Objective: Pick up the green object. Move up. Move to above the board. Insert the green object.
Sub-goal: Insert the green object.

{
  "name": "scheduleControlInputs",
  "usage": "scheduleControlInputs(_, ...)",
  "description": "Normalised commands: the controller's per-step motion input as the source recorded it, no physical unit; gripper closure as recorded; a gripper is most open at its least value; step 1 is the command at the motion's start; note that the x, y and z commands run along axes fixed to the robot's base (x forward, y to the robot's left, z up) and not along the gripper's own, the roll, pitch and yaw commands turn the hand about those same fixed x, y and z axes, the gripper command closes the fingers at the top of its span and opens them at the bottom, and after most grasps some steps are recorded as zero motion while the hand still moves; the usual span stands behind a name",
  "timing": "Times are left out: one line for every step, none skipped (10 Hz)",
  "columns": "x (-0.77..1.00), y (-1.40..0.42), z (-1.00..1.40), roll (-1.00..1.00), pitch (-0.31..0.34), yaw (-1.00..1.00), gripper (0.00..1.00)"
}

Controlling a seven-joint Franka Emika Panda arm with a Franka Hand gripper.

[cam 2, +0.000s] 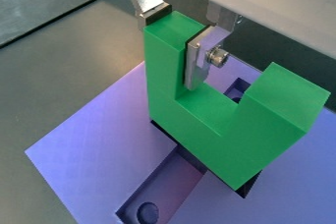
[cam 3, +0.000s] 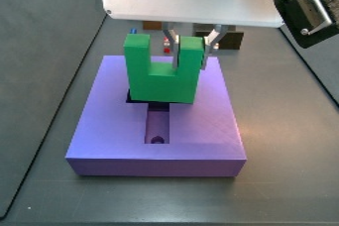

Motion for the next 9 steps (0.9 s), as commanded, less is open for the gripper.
scheduleControlInputs(-0.01, 0.00, -0.11, -0.07, -0.054, 0.13, 1.00)
scheduleControlInputs(-0.06, 0.00, -0.13, -0.07, -0.067, 0.13, 1.00)
scheduleControlInputs(-0.15, 0.00, -0.10, -0.09, -0.114, 0.14, 1.00)
scheduleControlInputs(-0.11, 0.00, -0.10, -0.08, -0.096, 0.08, 1.00)
scheduleControlInputs(-0.19, 0.05, -0.12, -0.08, -0.083, 0.02, 1.00)
scheduleControlInputs(-0.17, 0.05, -0.11, -0.07, -0.074, 0.00, 1.00)
scheduleControlInputs(-0.03, 0.06, -0.15, -0.07, -0.041, 0.00, 1.00)
scheduleControlInputs(0.00, 0.07, -0.20, -0.08, -0.050, 0.00, 1.00)
scheduleControlInputs(0.00, 0.01, -0.35, -0.04, -0.044, 0.00, 1.00)
